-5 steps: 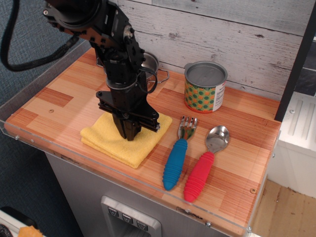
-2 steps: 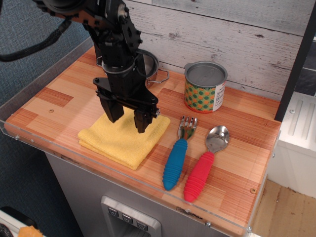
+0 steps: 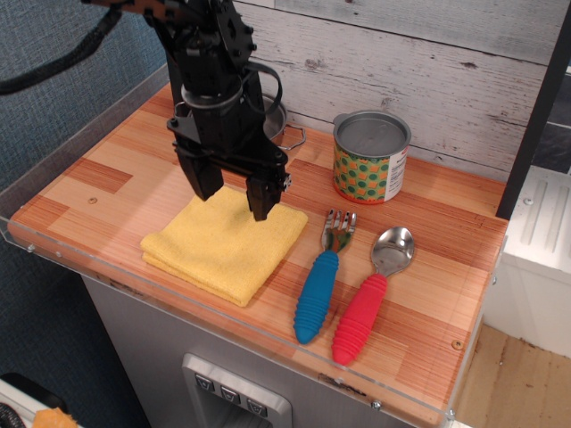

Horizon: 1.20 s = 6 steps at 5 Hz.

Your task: Move the yellow cloth to the left of the blue fork

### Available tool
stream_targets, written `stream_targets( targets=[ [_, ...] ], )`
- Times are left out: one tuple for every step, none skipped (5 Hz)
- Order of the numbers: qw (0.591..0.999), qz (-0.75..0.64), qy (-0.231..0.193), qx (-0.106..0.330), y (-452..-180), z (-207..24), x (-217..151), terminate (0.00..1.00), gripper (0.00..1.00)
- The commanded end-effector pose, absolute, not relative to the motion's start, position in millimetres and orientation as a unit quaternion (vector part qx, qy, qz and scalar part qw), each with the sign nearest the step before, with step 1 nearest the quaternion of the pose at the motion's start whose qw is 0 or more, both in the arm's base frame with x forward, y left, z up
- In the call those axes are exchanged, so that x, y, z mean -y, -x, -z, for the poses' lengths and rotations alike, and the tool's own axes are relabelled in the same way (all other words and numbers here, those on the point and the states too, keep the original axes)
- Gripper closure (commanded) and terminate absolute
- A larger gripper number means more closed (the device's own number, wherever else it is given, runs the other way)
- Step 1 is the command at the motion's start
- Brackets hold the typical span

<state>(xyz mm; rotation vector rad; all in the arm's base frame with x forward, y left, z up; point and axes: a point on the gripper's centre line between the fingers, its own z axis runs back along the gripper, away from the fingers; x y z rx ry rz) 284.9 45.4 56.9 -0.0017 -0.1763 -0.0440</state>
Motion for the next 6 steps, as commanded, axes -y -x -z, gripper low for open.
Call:
stream_targets(
  targets=[
    [0.993, 0.0, -0.028, 0.112, -304.8, -90.4, -68.2, 0.0, 0.0],
    [0.992, -0.03, -0.04, 0.115, -309.1, -99.6, -92.2, 0.0, 0.0],
    [0.99, -0.07, -0.043, 0.115, -302.0, -102.0, -120.6, 0.0, 0.0],
    [0.989, -0.099, -0.037, 0.1, -291.1, -100.8, -143.7, 0.0, 0.0],
    [0.989, -0.099, -0.037, 0.1, -291.1, -100.8, -143.7, 0.0, 0.0],
    [0.989, -0.099, -0.037, 0.1, -291.1, -100.8, -143.7, 1.0, 0.0]
  ],
)
